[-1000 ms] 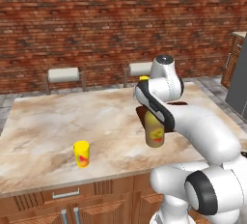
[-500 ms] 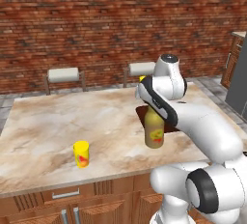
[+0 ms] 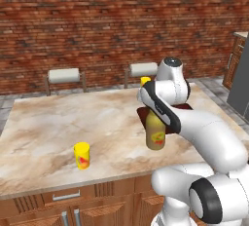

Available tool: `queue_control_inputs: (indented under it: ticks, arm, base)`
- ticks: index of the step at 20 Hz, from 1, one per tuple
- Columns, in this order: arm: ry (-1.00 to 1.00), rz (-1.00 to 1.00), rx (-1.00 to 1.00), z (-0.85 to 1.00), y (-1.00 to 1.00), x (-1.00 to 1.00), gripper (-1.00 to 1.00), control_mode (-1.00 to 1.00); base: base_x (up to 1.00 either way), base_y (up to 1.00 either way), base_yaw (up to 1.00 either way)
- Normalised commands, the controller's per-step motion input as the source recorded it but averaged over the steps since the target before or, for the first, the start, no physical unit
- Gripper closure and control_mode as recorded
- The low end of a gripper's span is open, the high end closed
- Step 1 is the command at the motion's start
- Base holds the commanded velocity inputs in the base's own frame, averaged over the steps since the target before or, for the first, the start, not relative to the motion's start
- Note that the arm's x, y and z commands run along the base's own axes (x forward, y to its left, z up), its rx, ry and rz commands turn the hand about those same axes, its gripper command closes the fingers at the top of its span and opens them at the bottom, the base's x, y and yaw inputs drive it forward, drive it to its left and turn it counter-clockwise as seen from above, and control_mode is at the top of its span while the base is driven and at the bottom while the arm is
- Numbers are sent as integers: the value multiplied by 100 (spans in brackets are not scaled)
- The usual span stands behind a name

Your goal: Place the drinks on the dining counter in a tight cluster.

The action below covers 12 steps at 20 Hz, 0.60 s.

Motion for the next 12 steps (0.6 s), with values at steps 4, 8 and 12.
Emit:
queue_control_inputs:
  ticks: [4, 8, 12]
  arm:
    - [-1, 0, 0, 2, -1, 0, -100, -100]
    - [-3, 3, 0, 13, 0, 0, -100, -100]
    - [-2, 0, 0, 14, -6, -2, -100, -100]
  base:
    - [0, 0, 0]
    - [0, 0, 0]
    - [0, 0, 0]
